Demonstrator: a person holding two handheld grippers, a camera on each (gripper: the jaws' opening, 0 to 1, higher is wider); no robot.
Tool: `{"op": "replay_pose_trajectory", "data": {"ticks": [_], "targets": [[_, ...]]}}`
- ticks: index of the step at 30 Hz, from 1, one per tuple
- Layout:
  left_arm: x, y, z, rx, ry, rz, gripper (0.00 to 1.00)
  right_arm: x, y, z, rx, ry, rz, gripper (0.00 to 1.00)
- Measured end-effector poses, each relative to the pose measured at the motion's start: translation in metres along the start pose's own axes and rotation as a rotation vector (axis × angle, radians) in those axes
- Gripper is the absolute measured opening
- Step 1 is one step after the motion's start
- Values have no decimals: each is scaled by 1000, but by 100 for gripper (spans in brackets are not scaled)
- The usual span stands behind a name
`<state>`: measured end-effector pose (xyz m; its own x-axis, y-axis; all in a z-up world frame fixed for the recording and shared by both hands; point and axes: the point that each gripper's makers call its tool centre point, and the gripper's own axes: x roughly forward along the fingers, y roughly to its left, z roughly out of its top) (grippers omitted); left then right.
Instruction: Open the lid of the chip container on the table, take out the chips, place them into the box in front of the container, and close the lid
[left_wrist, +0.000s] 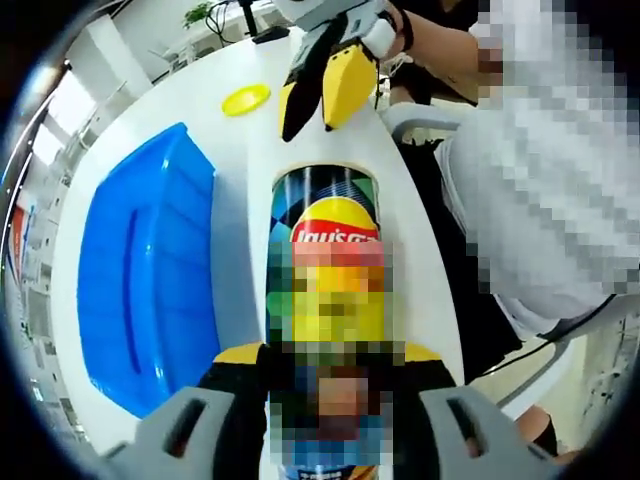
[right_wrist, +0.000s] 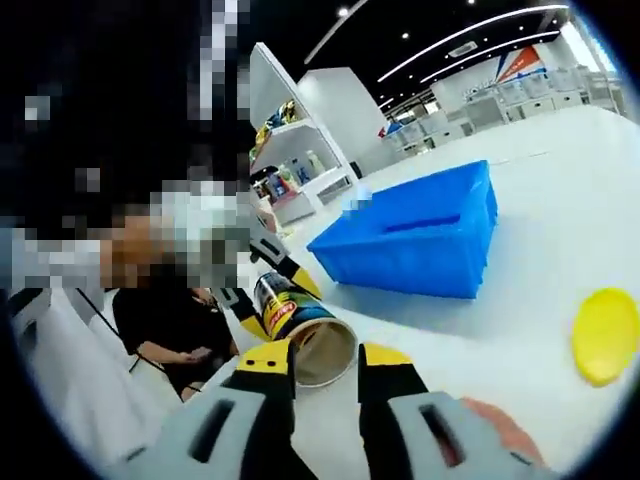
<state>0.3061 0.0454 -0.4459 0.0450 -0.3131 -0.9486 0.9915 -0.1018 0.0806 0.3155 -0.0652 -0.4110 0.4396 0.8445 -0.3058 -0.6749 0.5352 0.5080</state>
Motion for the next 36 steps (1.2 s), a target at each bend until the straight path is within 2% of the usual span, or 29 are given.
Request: {"op": "replay_pose_trajectory", "data": {"ticks": [6, 10, 14, 16, 18, 21, 25, 28, 31, 33, 34, 35, 36], "targets": [[1, -1, 1, -2, 4, 3, 47, 10, -1, -14, 96, 67, 19, 24], [2, -2, 1, 4, 13, 8, 47, 14, 6, -13, 138, 70, 56, 24], [2, -2, 1, 5, 8, 6, 47, 17, 8, -14, 165, 98, 65, 23], [2, -2, 1, 7, 8, 5, 47, 18, 9, -15, 207, 110, 81, 20], [2, -2, 1, 0, 7, 0, 47, 19, 10, -16, 201, 118, 79, 21], [2, -3, 2, 4, 9, -6, 47, 22, 10, -19, 251, 153, 81, 19], [3, -5, 4, 15, 5, -8, 47, 27, 10, -18, 268, 161, 94, 13], [3, -5, 4, 16, 10, -5, 47, 28, 12, -18, 282, 184, 98, 13], [4, -5, 4, 16, 13, -3, 47, 27, 14, -19, 262, 207, 81, 12], [4, -5, 4, 20, 16, -2, 47, 27, 10, -19, 220, 217, 66, 14], [4, -5, 4, 23, 17, -2, 47, 27, 13, -19, 214, 219, 75, 11], [4, -5, 4, 19, 19, 0, 47, 27, 17, -19, 233, 221, 90, 6], [4, -5, 4, 18, 19, 1, 47, 28, 23, -19, 304, 232, 103, 3]]}}
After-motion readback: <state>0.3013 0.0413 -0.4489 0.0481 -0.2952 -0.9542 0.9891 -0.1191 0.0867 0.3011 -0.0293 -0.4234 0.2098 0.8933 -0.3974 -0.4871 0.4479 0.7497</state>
